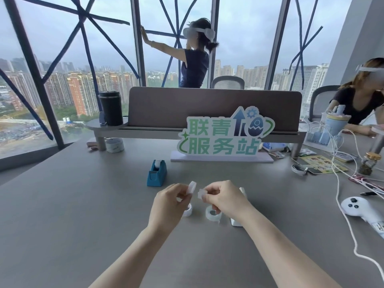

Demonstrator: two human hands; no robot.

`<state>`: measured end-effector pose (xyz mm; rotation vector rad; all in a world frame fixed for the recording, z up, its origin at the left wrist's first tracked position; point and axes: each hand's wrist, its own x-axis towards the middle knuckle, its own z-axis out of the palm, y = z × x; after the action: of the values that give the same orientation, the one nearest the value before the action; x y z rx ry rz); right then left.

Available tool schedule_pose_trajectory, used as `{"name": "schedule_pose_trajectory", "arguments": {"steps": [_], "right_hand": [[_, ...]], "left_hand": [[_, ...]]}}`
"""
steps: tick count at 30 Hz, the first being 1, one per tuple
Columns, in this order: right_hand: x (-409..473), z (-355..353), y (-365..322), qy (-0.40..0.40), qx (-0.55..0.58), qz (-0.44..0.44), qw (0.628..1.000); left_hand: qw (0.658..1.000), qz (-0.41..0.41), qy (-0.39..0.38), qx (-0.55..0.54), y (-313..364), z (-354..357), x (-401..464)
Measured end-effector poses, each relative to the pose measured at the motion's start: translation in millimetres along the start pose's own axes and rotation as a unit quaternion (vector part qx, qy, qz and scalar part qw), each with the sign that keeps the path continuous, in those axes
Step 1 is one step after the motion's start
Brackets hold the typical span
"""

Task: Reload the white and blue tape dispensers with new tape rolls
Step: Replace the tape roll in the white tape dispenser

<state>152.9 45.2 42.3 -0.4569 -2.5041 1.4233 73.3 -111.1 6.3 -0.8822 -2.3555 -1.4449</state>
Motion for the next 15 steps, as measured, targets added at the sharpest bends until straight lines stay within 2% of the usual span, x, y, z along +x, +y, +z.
{"name": "schedule_pose_trajectory", "arguments": {"steps": [4, 8, 11, 15], "right_hand": [[-2, 13, 6, -0.019, -0.048, 0.0, 0.999], [-3, 26, 14, -0.042, -0.095, -0.003, 0.995], [-3, 31, 17, -0.041, -0.106, -0.007, 0.993], [-3, 31, 20, -0.027, -0.11, -0.005, 0.994]], "left_hand": [[0.975, 0.041, -0.027, 0.215, -30, -20, 2], [0.94, 0.037, -0.098, 0.323, -57, -32, -1], [0.916, 0.043, -0.134, 0.375, -65, -34, -5], [0.917, 0.038, -0.146, 0.371, -65, -32, -6]]}}
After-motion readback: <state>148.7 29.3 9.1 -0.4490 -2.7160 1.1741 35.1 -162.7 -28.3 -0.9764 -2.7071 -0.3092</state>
